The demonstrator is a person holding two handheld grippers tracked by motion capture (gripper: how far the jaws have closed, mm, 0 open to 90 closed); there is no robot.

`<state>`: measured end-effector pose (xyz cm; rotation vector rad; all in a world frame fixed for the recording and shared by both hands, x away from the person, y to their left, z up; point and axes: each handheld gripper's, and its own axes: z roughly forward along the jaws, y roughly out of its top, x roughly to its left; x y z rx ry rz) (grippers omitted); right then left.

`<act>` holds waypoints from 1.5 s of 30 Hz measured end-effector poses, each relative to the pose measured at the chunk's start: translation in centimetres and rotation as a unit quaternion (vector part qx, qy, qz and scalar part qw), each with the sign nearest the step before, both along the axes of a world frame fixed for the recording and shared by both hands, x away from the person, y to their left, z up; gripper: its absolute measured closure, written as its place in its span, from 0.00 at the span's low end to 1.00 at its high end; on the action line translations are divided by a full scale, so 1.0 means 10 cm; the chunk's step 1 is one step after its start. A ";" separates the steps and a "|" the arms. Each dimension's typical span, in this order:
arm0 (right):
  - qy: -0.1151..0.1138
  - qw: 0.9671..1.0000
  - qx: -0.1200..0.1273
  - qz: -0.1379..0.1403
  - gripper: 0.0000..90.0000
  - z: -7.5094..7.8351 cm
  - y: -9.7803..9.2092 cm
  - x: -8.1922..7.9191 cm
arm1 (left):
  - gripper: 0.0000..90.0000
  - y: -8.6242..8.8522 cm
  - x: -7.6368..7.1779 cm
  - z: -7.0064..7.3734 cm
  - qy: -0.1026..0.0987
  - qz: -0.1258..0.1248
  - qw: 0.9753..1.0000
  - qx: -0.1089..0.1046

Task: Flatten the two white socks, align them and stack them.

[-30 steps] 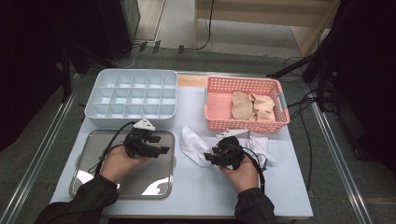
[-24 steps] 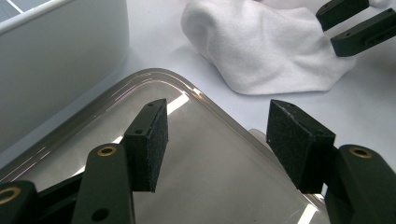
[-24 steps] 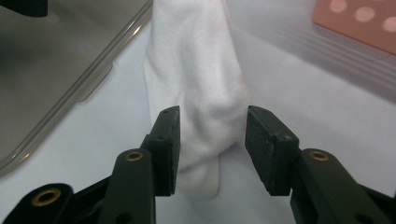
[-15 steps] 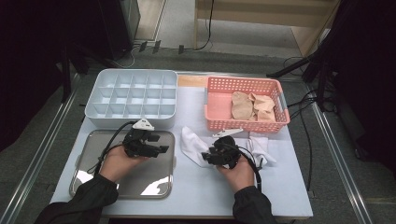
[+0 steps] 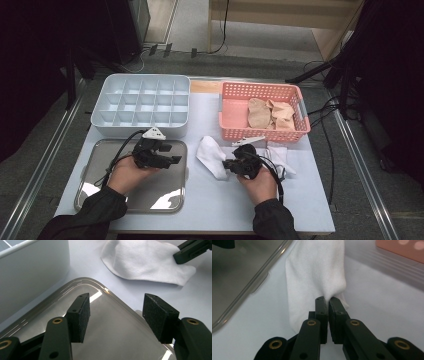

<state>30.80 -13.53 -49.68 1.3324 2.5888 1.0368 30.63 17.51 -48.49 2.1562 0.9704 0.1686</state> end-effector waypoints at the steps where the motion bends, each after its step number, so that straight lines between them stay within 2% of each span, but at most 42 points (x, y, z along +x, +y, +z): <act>1: 0.001 1.000 -0.001 -0.001 0.97 0.01 -0.02 -0.01 | 0.45 0.00 0.00 0.00 -0.001 0.000 1.000 -0.002; 12: -0.006 1.000 0.005 -0.025 0.96 0.11 -0.25 -0.06 | 0.46 -0.06 0.03 -0.01 -0.003 -0.008 1.000 -0.004; 16: -0.004 0.999 0.004 -0.037 0.95 0.08 -0.31 -0.04 | 0.46 -0.09 0.04 -0.02 -0.002 -0.011 1.000 -0.002; 19: 0.001 0.999 0.001 -0.038 0.88 0.07 -0.31 -0.03 | 0.46 -0.10 0.04 -0.02 -0.003 -0.013 1.000 -0.003; 22: -0.006 0.999 0.007 -0.040 0.80 0.09 -0.32 -0.05 | 0.46 -0.10 0.05 -0.02 -0.002 -0.013 1.000 -0.003; 25: -0.012 0.999 0.014 -0.041 0.80 0.12 -0.33 -0.07 | 0.46 -0.10 0.05 -0.02 -0.002 -0.013 1.000 -0.002; 26: -0.013 0.999 0.014 -0.043 0.84 0.12 -0.33 -0.07 | 0.46 -0.10 0.05 -0.02 -0.002 -0.013 1.000 -0.001; 29: -0.009 0.999 0.015 -0.038 0.86 0.11 -0.29 -0.05 | 0.46 -0.11 0.05 -0.02 -0.002 -0.016 1.000 0.001; 34: 0.003 1.000 -0.003 -0.028 0.89 0.02 -0.18 0.02 | 0.46 -0.11 0.04 -0.02 -0.001 -0.015 1.000 0.003; 36: 0.004 1.000 -0.002 -0.029 0.86 0.02 -0.16 0.02 | 0.46 -0.11 0.04 -0.02 -0.002 -0.015 1.000 0.004; 41: -0.012 1.000 0.010 -0.025 0.80 0.11 -0.12 0.00 | 0.46 -0.11 0.03 -0.02 0.000 -0.015 1.000 0.008; 45: -0.021 1.000 0.008 -0.018 0.67 0.10 -0.01 0.02 | 0.45 -0.11 0.02 -0.01 -0.003 -0.016 1.000 0.007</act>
